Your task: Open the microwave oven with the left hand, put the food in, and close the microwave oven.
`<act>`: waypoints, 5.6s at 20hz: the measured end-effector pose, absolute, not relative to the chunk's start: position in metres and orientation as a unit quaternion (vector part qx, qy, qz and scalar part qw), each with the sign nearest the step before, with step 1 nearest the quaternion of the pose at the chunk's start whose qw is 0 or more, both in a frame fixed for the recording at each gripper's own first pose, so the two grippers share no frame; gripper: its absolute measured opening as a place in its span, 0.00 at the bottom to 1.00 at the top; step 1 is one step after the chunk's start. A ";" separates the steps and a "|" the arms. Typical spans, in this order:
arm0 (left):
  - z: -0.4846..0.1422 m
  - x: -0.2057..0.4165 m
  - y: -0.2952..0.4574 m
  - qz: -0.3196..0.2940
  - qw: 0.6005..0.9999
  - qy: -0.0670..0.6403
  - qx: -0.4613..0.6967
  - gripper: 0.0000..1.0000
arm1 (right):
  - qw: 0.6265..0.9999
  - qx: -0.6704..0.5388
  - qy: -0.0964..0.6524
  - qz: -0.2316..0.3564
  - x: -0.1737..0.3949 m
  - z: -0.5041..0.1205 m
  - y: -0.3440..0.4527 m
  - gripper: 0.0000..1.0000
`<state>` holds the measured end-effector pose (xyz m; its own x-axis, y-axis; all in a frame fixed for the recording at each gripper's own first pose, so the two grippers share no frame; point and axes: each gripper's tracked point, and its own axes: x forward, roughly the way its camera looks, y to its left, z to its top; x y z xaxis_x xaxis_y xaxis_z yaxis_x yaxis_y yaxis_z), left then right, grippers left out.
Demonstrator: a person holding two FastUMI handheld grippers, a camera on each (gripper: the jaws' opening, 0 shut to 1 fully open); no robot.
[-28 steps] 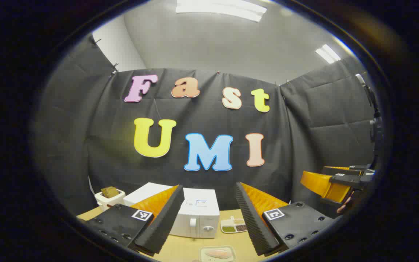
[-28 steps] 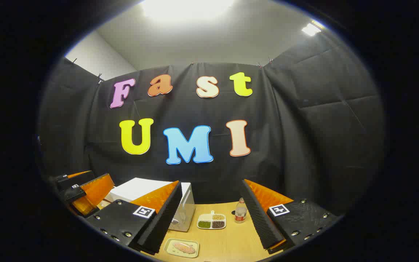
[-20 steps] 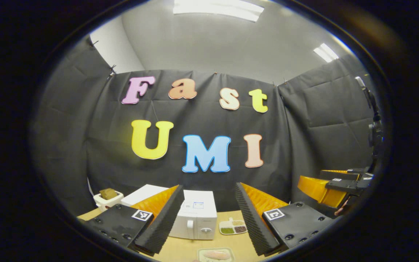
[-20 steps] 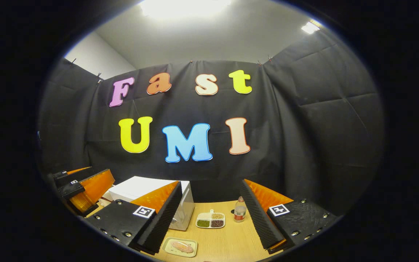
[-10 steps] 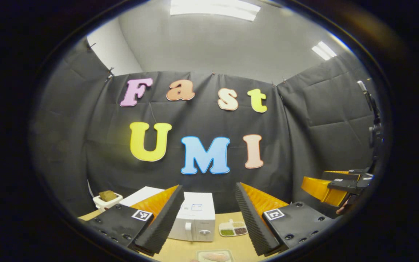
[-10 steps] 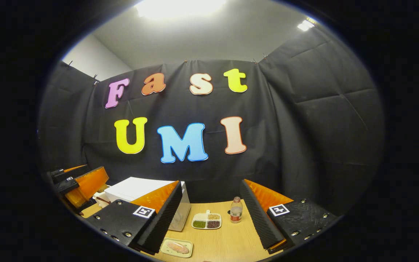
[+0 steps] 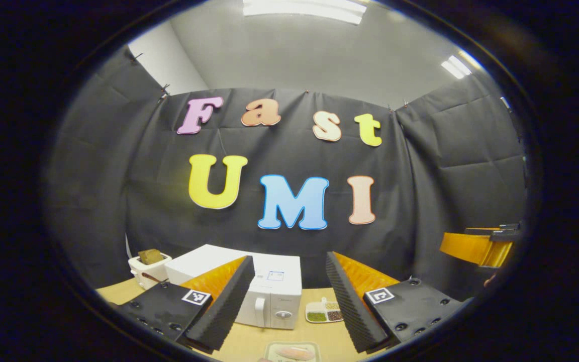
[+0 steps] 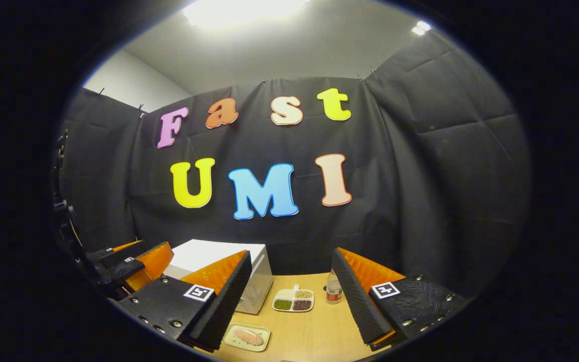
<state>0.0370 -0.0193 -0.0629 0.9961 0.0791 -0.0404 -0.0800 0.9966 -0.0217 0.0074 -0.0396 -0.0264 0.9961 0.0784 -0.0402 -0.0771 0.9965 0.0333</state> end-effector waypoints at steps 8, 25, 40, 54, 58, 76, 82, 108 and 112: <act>-0.152 0.081 0.024 0.025 0.998 0.058 0.024 0.96 | 1.000 0.007 0.028 0.012 0.006 -0.036 -0.029 0.98; -0.346 0.168 0.071 0.001 0.984 0.176 0.021 0.92 | 0.996 -0.021 0.062 -0.057 0.003 -0.055 -0.024 0.98; -0.385 0.185 0.070 -0.013 0.973 0.230 0.017 0.26 | 0.994 -0.006 0.091 -0.068 0.004 -0.070 -0.024 0.98; -0.371 0.082 0.094 0.009 0.969 0.248 0.019 0.11 | 0.996 0.012 0.089 -0.030 0.011 -0.073 -0.009 0.98; -0.366 0.042 0.114 0.019 0.967 0.254 0.027 0.12 | 0.997 0.020 0.075 0.009 0.017 -0.068 0.023 0.98; -0.343 -0.114 0.300 0.116 0.956 0.265 0.039 0.13 | 0.982 -0.003 0.093 0.163 0.017 -0.087 0.174 0.98; -0.345 -0.124 0.334 0.077 0.962 0.262 -0.011 0.20 | 0.982 -0.014 0.094 0.166 0.017 -0.091 0.202 0.98; -0.282 -0.179 0.409 0.133 0.964 0.227 -0.051 0.97 | 0.965 -0.041 0.146 0.213 0.031 -0.131 0.206 0.98; -0.242 -0.182 0.376 0.158 0.967 0.193 -0.050 0.97 | 0.946 -0.072 0.190 0.254 0.049 -0.175 0.184 0.98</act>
<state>-0.1816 0.3758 -0.2422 0.8754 0.2866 -0.3892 -0.3256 0.9448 -0.0366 0.0495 0.1844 -0.1749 0.7984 0.4541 -0.3954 -0.5084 0.8602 -0.0388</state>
